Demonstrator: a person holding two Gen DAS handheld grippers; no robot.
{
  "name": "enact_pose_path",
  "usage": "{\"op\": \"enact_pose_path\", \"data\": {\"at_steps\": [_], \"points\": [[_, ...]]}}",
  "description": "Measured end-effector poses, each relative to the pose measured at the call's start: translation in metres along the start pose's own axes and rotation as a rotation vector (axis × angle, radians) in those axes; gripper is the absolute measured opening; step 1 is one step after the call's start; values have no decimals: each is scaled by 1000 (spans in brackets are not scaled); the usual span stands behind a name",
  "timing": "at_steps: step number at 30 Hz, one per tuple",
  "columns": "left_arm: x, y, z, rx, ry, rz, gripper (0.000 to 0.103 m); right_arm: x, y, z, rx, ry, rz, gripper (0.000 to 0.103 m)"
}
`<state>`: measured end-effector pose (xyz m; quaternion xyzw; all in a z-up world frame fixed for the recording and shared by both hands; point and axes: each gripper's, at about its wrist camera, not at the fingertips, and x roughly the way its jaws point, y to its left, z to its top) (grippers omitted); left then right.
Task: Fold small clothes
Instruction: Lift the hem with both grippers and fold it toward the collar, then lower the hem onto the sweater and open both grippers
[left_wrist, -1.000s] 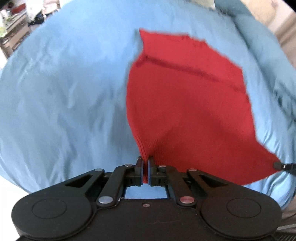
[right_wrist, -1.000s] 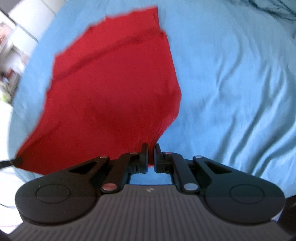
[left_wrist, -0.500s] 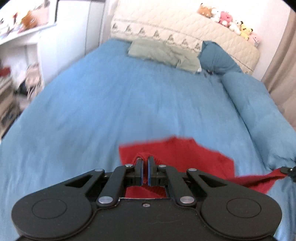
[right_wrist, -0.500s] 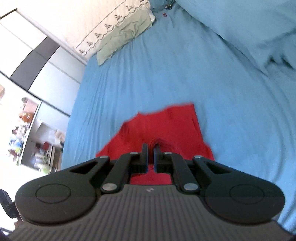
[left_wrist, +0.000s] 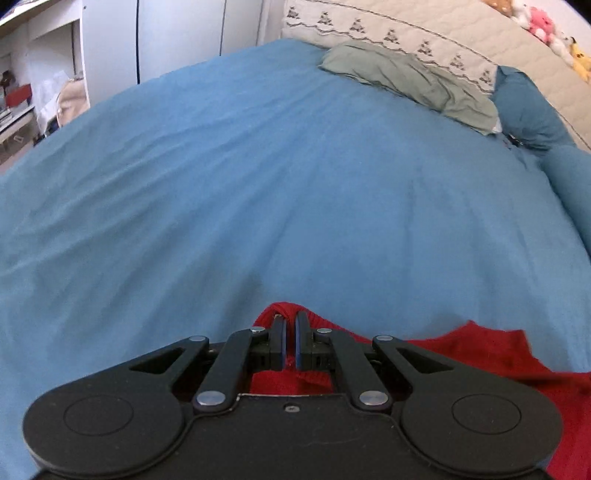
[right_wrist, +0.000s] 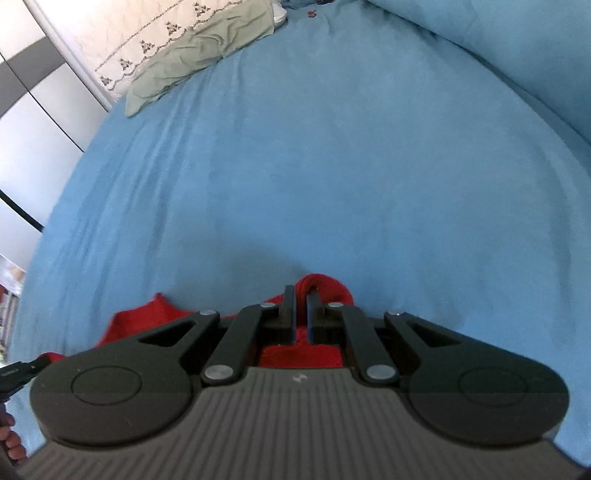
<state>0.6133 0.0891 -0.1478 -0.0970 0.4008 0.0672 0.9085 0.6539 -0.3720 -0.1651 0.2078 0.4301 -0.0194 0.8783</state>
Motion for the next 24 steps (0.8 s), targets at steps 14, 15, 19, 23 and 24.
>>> {"op": "enact_pose_path", "data": {"at_steps": [14,15,19,23,24], "points": [[-53,-16,2,159,-101,3,77,-27,7,0,-136,-81,33,81],[-64,-18,0,191,-105,5,85,-36,10,-1,-159,-83,47,82],[-113,-25,-31,300,-90,-42,103,-84,19,-19,-245,-134,71,103],[-143,-35,-74,380,10,-92,103,-130,18,-51,-247,-157,63,103],[-148,-38,-83,387,29,-95,103,-138,16,-60,-241,-151,55,103]]}}
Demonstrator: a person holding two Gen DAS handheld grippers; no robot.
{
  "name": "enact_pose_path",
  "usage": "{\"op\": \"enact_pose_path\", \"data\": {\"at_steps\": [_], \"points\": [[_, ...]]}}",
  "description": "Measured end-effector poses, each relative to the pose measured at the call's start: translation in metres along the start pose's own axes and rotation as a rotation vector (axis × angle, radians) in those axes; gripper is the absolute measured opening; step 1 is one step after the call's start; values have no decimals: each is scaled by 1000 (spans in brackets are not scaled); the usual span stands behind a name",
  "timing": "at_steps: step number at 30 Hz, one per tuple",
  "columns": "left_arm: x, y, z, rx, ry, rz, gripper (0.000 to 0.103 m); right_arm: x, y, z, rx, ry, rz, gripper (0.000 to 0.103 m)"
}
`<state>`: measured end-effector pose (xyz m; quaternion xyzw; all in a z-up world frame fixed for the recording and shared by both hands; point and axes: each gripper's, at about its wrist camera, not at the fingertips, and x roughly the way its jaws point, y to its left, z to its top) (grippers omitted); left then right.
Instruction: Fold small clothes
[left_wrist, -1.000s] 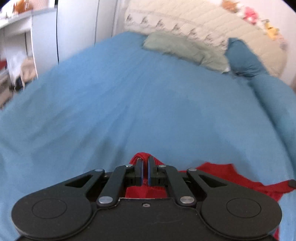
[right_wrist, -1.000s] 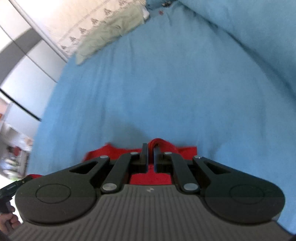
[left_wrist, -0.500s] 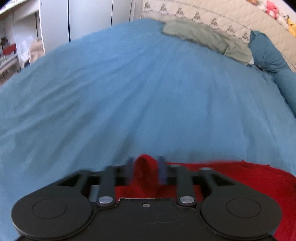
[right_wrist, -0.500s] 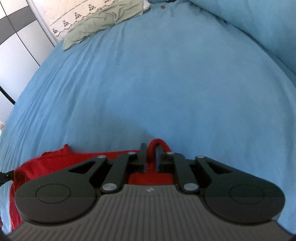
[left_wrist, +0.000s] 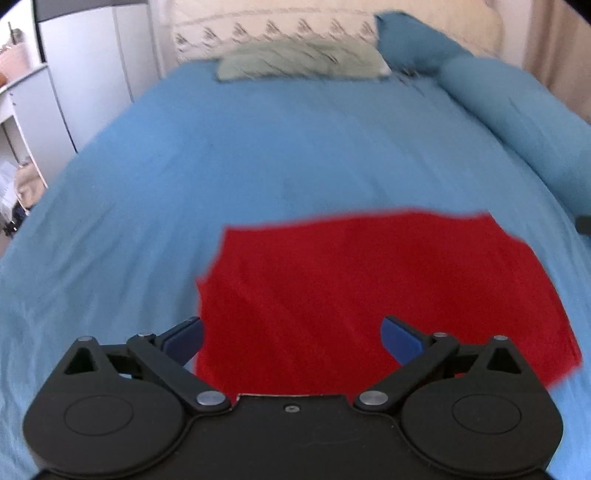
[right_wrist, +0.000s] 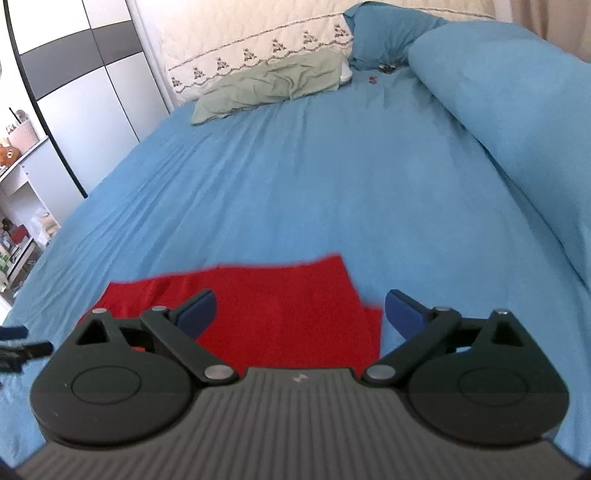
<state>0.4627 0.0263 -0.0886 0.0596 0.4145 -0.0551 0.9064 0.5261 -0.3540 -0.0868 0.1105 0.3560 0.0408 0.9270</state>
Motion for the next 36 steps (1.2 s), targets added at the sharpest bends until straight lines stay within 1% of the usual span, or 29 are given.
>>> {"op": "enact_pose_path", "data": {"at_steps": [2,5,7,10,12,15,17,19,21,24,27,29,33,35,36], "points": [[-9,-12,-13,-20,23,-6,103,-16,5,-18,15,24,-49,103],[-11,-32,-22,-55,56,-43,103,-30,13,-45,50,69,-115,103],[-7,-47,-26,-54,51,-68,103,-37,14,-64,97,99,-116,103],[9,-68,-32,-29,66,-63,103,-41,12,-97,186,117,-143,103],[22,-78,-33,-16,73,-66,103,-36,9,-117,241,135,-161,103],[43,-89,-38,7,87,-58,103,-23,2,-138,290,136,-155,103],[54,-95,-38,12,93,-52,103,-15,-6,-147,315,118,-147,103],[65,-99,-35,8,98,-59,103,-7,-16,-153,365,91,-119,103],[73,-102,-32,11,94,-63,103,0,-28,-153,407,67,-97,103],[81,-106,-26,16,95,-51,103,13,-44,-144,410,49,-48,103],[86,-108,-19,9,91,-58,103,30,-59,-126,404,88,49,103],[90,-108,-15,0,96,-38,103,43,-66,-112,370,118,107,103],[98,-108,-8,-1,94,-22,103,66,-73,-85,288,159,177,103],[101,-106,-6,-1,89,-23,103,79,-74,-75,252,181,200,92],[102,-105,-5,-3,88,-20,103,85,-75,-70,231,191,201,90]]}}
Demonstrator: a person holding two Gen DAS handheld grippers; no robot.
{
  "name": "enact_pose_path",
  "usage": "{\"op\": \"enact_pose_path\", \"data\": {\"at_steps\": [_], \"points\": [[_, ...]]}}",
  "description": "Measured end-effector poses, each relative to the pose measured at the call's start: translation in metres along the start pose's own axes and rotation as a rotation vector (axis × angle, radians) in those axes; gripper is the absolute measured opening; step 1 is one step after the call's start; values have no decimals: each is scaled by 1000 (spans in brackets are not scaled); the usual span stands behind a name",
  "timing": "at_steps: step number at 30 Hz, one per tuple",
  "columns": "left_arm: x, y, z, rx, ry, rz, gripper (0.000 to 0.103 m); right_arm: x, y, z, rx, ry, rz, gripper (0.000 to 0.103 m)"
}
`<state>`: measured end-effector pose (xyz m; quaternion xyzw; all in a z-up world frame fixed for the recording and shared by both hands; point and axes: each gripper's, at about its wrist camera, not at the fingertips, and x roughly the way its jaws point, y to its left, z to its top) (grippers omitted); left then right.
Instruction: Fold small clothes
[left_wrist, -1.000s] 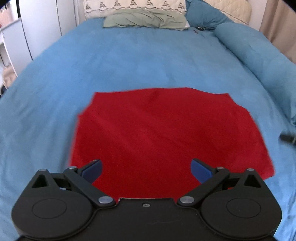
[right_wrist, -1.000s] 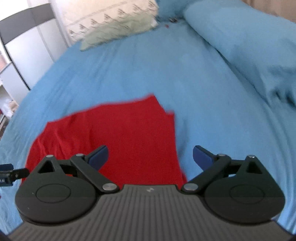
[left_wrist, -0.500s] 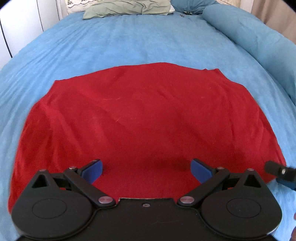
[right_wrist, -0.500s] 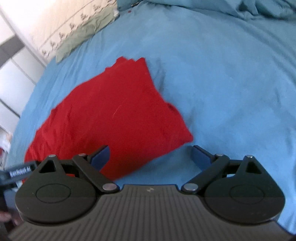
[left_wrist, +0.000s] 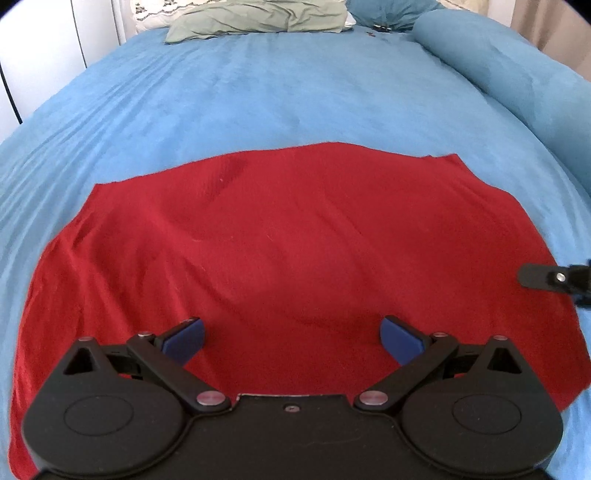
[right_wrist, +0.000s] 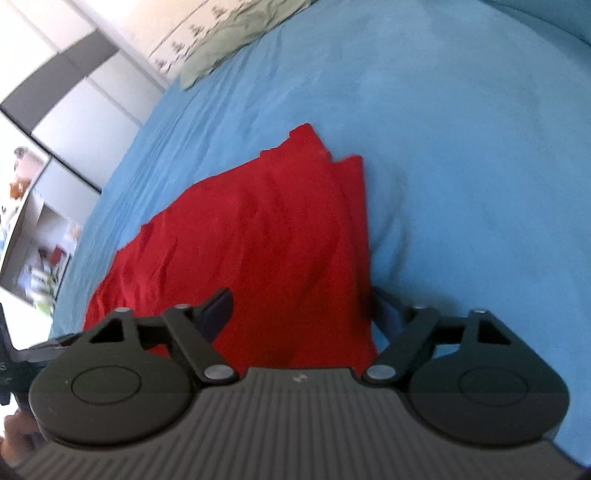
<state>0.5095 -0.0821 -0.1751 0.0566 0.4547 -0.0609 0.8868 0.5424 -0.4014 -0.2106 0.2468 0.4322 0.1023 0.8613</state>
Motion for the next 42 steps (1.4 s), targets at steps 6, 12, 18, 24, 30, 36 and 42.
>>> {"op": "enact_pose_path", "data": {"at_steps": [6,12,18,24,30,36,42], "points": [[6,12,4,-29,8,28,103,15,-5,26,-52,43,8,64],[21,25,5,-40,40,23,103,9,24,34,-191,88,-79,30],[27,30,9,13,62,-1,103,-8,83,48,-259,102,-76,28],[-3,65,18,45,86,15,102,-17,185,60,-330,107,-9,27],[-54,156,9,8,70,20,103,27,306,38,-394,134,63,27],[-60,227,-25,-48,81,29,102,124,378,-30,-455,184,27,27],[-56,254,-50,-114,85,3,102,162,385,-73,-542,143,-54,35]]}}
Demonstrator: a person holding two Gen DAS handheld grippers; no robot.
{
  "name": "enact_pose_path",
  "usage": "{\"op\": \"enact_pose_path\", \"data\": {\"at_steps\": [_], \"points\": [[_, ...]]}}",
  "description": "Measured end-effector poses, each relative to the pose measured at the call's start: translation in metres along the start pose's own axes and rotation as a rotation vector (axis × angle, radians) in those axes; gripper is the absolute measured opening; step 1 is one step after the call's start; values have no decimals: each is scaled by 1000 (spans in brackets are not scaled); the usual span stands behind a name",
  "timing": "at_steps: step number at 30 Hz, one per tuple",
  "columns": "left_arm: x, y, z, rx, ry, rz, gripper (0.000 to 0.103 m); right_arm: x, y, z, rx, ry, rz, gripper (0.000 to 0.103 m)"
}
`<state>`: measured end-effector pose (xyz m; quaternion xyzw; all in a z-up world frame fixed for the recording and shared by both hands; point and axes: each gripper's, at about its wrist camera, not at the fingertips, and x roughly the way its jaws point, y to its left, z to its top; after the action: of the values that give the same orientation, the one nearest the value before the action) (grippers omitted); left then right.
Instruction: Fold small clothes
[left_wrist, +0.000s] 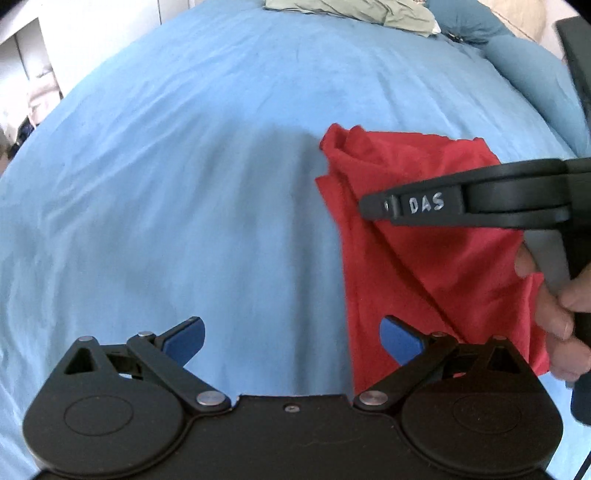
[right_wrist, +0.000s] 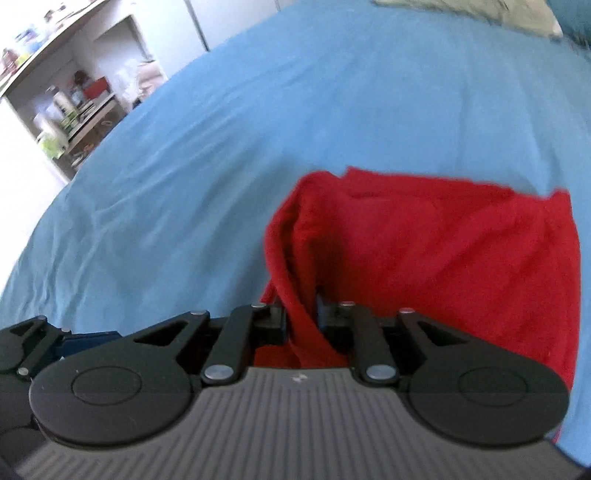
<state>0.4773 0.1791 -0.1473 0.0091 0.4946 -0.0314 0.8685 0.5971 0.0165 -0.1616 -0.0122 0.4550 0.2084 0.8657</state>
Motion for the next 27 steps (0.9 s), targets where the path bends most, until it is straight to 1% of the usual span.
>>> {"op": "enact_pose_path", "data": {"at_steps": [2,4,6,8,9,10,11,13,15,16,17,19,21,22,23,24,25,27], "points": [[-3,2,-1,-3,-4,-9,102,-10,6,1,-44,-34,9,63],[-9,3,-1,-1,-13,-8,102,-33,6,4,-82,-99,23,73],[-17,4,0,-2,-21,-6,102,-63,3,5,-99,-158,22,75],[-25,4,1,-11,-28,-1,102,-96,-4,-1,-98,-214,19,87],[-23,3,6,-16,-29,-1,102,-110,-9,-6,-95,-234,6,91],[-25,6,6,-22,-32,-3,102,-121,-15,-14,-92,-242,-12,97],[-27,7,6,-23,-35,-3,102,-128,-22,-24,-89,-236,-24,97],[-26,5,5,-18,-41,8,102,-125,-32,-42,-68,-191,-35,96],[-27,3,4,-12,-43,8,102,-115,-44,-60,-33,-140,-63,94],[-26,2,4,-8,-44,11,102,-110,-49,-68,-16,-126,-75,90],[-25,1,3,-2,-43,15,102,-102,-55,-73,7,-114,-84,84],[-26,-1,2,8,-36,30,102,-84,-64,-81,82,-97,-64,74],[-27,1,1,-7,-39,39,102,-77,-74,-87,156,-115,-33,65],[-28,5,-1,-22,-40,37,102,-74,-76,-87,179,-135,-19,53],[-28,7,-1,-42,-38,33,102,-73,-78,-87,200,-146,5,31],[-29,11,-2,-61,-39,34,102,-74,-79,-86,217,-157,34,22],[-34,14,-3,-81,-39,23,102,-79,-75,-84,212,-186,50,21],[-42,21,-2,-109,-48,28,102,-96,-58,-80,127,-237,69,21]]}}
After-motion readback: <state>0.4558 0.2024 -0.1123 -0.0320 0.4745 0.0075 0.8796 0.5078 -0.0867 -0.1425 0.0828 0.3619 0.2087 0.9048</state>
